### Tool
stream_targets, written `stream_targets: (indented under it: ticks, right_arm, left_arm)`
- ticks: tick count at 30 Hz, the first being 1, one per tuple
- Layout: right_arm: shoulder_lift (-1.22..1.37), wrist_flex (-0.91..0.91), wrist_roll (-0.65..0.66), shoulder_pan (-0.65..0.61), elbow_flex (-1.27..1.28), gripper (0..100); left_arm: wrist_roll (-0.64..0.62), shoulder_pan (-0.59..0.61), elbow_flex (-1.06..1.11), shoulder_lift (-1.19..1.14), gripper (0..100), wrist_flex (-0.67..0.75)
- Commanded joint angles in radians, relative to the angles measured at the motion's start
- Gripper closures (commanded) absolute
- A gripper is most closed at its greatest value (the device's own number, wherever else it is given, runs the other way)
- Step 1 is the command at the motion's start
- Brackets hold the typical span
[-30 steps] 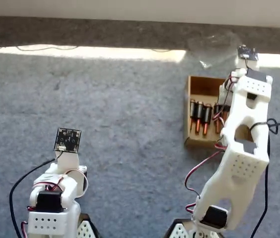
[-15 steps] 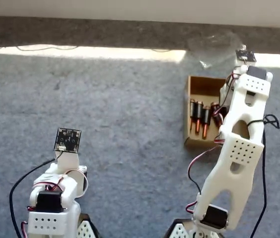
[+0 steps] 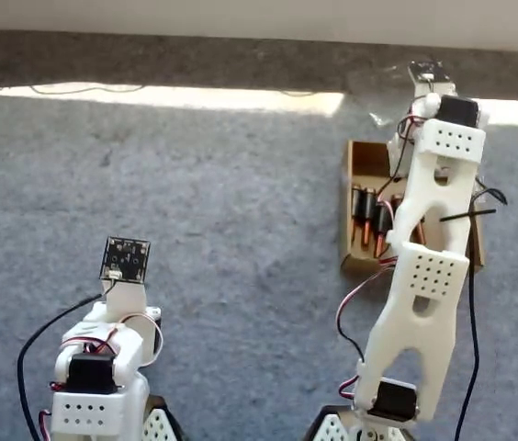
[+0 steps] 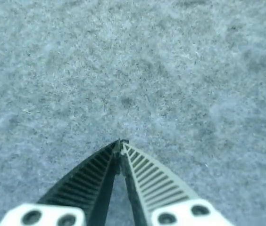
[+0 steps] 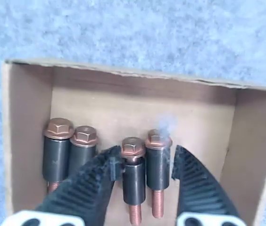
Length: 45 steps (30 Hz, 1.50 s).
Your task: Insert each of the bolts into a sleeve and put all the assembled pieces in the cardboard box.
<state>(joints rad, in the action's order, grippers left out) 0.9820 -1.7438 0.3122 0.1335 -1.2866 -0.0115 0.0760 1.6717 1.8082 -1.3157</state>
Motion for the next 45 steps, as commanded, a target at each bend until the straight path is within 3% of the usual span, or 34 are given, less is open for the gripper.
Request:
stream_targets:
  ticks: [1,4,10,17,31,45]
  right_arm:
    - [-0.047,-0.018,0.006,-0.008,-0.059,84.3]
    - [-0.105,-0.019,0.005,-0.012,-0.073,86.2]
    - [-0.297,-0.019,0.005,-0.013,-0.068,99.6]
    - [-0.573,-0.019,-0.181,-0.035,0.107,99.3]
    - [-1.303,-0.016,-0.184,-0.275,0.733,99.3]
    - [-1.693,-0.015,-0.184,-0.285,1.119,99.3]
  left_arm:
    - [0.003,0.005,0.024,0.010,99,-0.006]
    - [0.002,0.007,0.024,0.010,99,-0.006]
    - [-0.002,0.010,0.024,0.010,99,-0.006]
    - [-0.003,0.122,0.024,0.010,99,-0.011]
    - [-0.003,0.122,0.024,0.010,99,-0.011]
    - [-0.002,0.125,0.024,0.010,99,-0.011]
